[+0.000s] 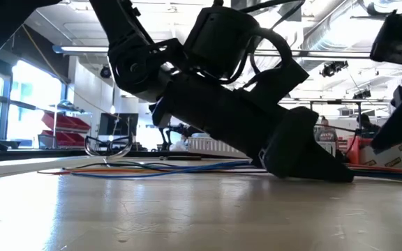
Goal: Ziptie cables
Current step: Wrap the bottom black zip tie on the cable wires
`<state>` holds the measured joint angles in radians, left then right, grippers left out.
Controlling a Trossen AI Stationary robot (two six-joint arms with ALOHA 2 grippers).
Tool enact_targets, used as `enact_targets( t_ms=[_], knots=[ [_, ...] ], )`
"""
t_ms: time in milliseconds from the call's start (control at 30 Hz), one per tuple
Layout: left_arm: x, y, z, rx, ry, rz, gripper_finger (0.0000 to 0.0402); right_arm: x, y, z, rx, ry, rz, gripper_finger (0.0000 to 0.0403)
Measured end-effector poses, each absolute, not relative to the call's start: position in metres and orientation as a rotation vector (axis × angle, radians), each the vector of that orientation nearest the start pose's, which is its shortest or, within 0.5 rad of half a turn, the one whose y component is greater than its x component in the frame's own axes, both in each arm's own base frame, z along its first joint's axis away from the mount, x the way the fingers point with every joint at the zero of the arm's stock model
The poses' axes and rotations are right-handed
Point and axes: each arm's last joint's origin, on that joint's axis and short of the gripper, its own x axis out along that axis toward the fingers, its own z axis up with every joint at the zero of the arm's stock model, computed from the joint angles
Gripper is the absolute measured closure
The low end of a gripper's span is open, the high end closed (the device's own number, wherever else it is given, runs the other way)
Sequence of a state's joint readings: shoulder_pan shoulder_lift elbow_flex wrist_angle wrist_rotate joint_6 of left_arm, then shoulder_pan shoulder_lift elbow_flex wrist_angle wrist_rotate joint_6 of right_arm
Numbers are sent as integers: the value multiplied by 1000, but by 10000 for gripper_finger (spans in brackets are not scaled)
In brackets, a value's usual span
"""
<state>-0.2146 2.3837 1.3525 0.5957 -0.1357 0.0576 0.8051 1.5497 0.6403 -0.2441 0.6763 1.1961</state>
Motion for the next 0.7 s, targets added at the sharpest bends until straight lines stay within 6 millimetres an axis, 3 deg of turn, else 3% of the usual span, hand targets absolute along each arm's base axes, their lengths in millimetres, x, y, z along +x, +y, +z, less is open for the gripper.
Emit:
enact_targets(
  t_ms=[300, 700],
  knots=[
    [469, -88, 65, 169, 416, -36, 394, 171, 183, 128, 387, 787, -301, 403],
    [469, -87, 66, 193, 412, 6, 401, 166, 183, 126, 374, 865, -283, 402]
  ],
)
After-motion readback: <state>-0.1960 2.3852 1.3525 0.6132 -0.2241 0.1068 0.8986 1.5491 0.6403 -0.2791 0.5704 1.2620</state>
